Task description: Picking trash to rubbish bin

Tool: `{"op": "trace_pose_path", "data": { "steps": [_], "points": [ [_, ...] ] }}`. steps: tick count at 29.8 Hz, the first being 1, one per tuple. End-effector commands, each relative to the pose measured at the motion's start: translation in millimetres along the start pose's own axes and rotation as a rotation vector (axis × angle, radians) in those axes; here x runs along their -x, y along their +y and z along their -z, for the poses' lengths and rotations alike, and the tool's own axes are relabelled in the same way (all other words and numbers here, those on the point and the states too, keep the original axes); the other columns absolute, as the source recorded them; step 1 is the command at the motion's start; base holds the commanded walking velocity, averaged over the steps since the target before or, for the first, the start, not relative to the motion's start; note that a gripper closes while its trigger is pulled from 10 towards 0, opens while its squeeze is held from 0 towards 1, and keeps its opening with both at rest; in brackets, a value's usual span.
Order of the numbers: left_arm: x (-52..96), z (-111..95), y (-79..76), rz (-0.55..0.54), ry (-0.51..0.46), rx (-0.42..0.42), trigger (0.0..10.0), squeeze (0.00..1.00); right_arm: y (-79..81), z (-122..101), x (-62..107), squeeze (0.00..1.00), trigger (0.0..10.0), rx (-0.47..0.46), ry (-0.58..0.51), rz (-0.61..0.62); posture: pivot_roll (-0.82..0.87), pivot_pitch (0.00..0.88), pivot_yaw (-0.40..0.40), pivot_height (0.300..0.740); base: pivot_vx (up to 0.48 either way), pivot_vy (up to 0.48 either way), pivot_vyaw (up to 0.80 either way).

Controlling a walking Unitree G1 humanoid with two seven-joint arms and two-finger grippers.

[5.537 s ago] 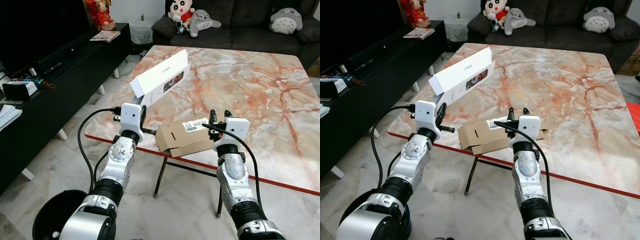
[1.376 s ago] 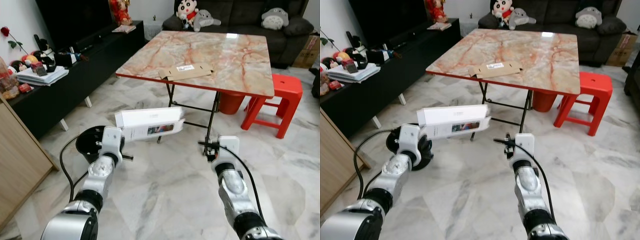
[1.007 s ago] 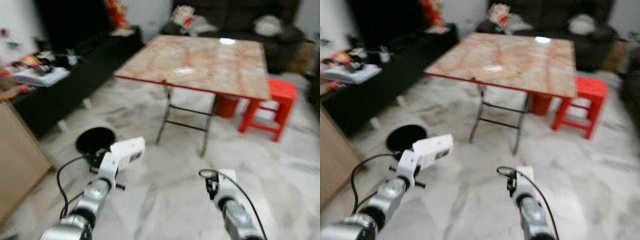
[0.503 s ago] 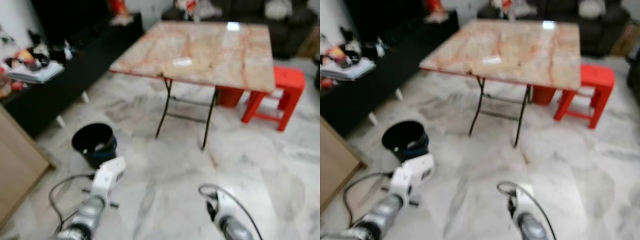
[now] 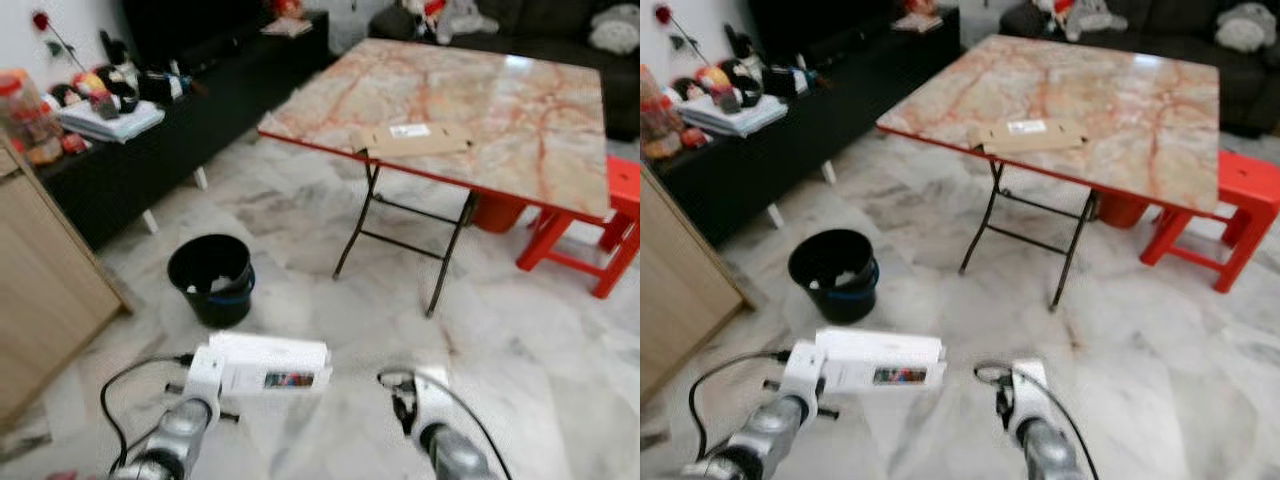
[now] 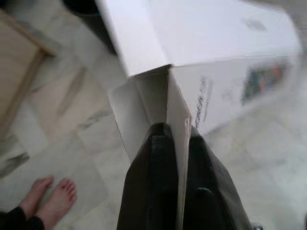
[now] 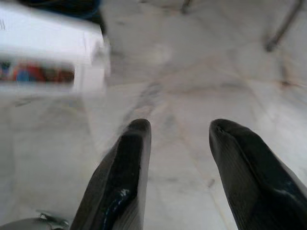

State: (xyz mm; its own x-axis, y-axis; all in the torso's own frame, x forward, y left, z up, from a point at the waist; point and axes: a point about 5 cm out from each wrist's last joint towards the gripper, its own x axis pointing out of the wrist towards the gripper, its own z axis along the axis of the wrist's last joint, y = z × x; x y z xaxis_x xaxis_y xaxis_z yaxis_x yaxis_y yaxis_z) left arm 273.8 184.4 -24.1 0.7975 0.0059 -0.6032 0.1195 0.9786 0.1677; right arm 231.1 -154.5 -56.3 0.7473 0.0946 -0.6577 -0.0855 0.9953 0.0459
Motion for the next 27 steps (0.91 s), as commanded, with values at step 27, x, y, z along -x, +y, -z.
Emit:
{"op": "trace_pose_path", "data": {
  "steps": [27],
  "points": [
    [1.3, 5.9, -3.4, 0.019, 0.015, -0.040, 10.0, 0.00, 6.3, 6.4, 1.3, 0.00, 10.0, -0.017, 0.011, -0.020, 0.16, 0.000, 0.055, 0.740, 0.215, 0.000, 0.35]
  ]
}}
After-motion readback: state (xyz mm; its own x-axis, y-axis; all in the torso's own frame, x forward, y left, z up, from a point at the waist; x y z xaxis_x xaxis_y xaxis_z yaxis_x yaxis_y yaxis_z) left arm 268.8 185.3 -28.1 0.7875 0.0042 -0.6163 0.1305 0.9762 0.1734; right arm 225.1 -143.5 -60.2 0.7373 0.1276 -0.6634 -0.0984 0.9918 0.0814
